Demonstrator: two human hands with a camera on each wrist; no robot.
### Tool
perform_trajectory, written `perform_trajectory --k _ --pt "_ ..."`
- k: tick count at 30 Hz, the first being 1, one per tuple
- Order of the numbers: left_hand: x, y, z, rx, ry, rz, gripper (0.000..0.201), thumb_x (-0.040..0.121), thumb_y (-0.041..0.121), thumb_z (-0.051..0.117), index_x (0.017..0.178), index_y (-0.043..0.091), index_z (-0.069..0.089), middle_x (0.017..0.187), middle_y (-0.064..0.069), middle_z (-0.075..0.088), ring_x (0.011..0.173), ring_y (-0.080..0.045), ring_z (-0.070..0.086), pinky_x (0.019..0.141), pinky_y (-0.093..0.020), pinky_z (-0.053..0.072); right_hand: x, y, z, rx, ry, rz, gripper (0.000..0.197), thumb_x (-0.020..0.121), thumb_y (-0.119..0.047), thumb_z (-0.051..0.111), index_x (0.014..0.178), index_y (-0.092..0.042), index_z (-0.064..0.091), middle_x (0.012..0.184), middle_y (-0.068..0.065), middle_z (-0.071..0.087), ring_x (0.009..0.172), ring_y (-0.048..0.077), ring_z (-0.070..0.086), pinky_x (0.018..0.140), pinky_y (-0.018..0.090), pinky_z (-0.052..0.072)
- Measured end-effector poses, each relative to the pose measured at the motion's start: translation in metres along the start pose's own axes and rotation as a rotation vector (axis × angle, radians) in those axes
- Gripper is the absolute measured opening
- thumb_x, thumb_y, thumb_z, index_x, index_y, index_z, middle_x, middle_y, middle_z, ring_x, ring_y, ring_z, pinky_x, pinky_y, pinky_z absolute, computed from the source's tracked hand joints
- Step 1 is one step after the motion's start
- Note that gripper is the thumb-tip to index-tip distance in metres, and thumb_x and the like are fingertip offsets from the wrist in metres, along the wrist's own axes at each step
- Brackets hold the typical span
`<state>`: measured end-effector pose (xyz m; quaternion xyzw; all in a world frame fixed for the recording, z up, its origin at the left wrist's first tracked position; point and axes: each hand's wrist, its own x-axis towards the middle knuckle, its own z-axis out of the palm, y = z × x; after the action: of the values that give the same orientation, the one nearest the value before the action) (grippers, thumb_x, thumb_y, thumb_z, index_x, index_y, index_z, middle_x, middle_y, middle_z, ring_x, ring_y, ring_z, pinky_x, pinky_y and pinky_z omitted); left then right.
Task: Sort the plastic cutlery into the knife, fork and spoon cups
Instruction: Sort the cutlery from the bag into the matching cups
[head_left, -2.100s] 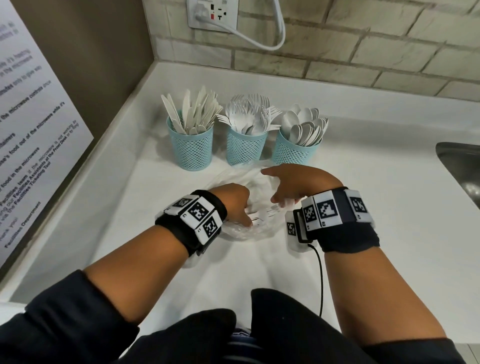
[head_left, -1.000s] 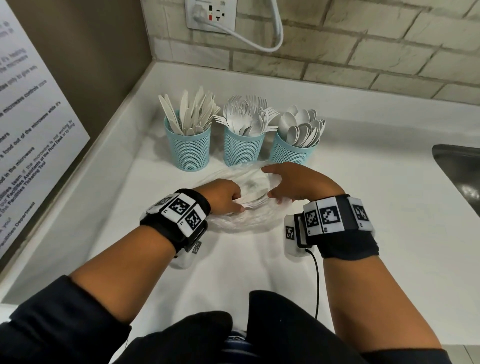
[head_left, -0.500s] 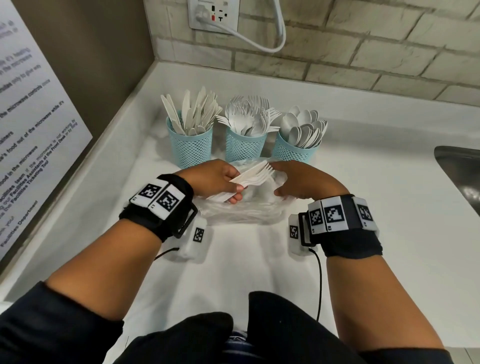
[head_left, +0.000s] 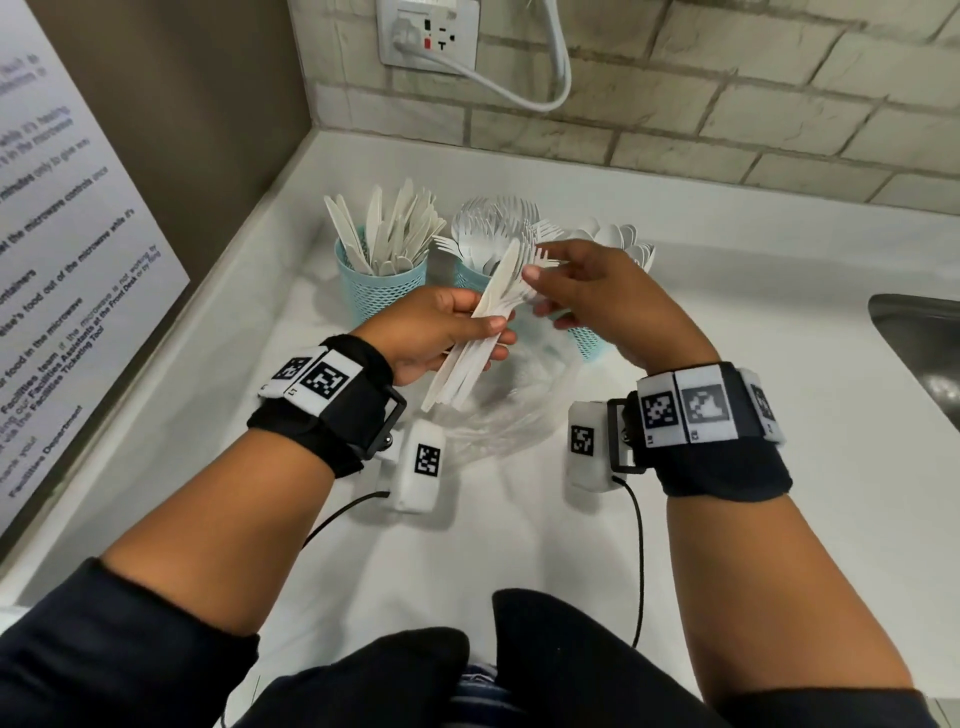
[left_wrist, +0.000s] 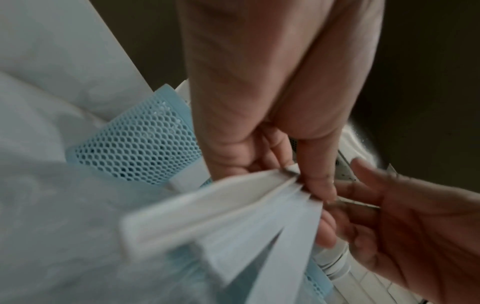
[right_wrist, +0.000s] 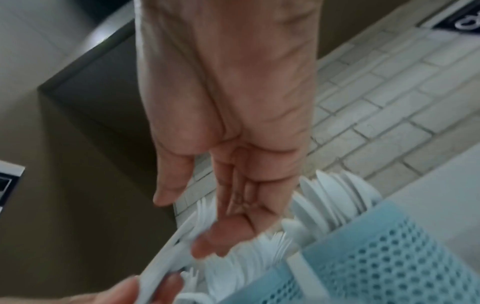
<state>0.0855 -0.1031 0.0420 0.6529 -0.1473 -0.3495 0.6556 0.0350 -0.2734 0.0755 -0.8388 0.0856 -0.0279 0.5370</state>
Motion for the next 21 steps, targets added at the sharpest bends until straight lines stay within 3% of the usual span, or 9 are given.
perform_trajectory --k 2,4,16,21 --pt "0.0 0.001 0.002 -0.024 -0.022 0.001 0.015 0.091 0.006 0.053 0.1 0.011 0.063 0.075 0.002 0.073 0.067 -0.008 0.07 0.063 -0.02 0.057 0.002 0.0 0.007 0.14 0.02 -0.008 0.038 0.088 -0.015 0.063 0.123 -0.007 0.052 0.081 0.005 0.064 0.06 0.008 0.063 0.057 0.019 0.049" --pt "0.0 0.002 0.003 -0.049 -0.041 0.006 0.016 0.092 0.004 0.05 0.1 0.01 0.063 0.073 0.001 0.073 0.065 -0.009 0.07 0.062 -0.02 0.057 0.004 0.004 0.012 0.18 0.043 -0.016 0.029 0.087 -0.006 0.063 0.116 -0.004 0.056 0.078 0.008 0.064 0.051 0.004 0.06 0.051 0.016 0.048" --pt "-0.001 -0.006 0.003 -0.112 -0.005 0.015 0.017 0.095 0.013 0.047 0.102 0.009 0.063 0.076 -0.001 0.074 0.066 -0.013 0.071 0.063 -0.026 0.057 0.008 0.013 0.02 0.242 0.134 0.022 0.008 0.086 -0.009 0.066 0.082 -0.013 0.06 0.07 0.004 0.063 0.042 0.003 0.056 0.044 0.015 0.047" --pt "-0.001 -0.009 0.007 -0.122 0.038 0.038 0.02 0.096 0.015 0.047 0.105 0.006 0.062 0.078 -0.004 0.073 0.063 -0.014 0.07 0.06 -0.025 0.058 0.008 0.014 0.024 0.235 0.144 0.022 0.004 0.089 -0.01 0.062 0.089 -0.009 0.058 0.069 0.005 0.061 0.041 0.004 0.056 0.045 0.017 0.048"
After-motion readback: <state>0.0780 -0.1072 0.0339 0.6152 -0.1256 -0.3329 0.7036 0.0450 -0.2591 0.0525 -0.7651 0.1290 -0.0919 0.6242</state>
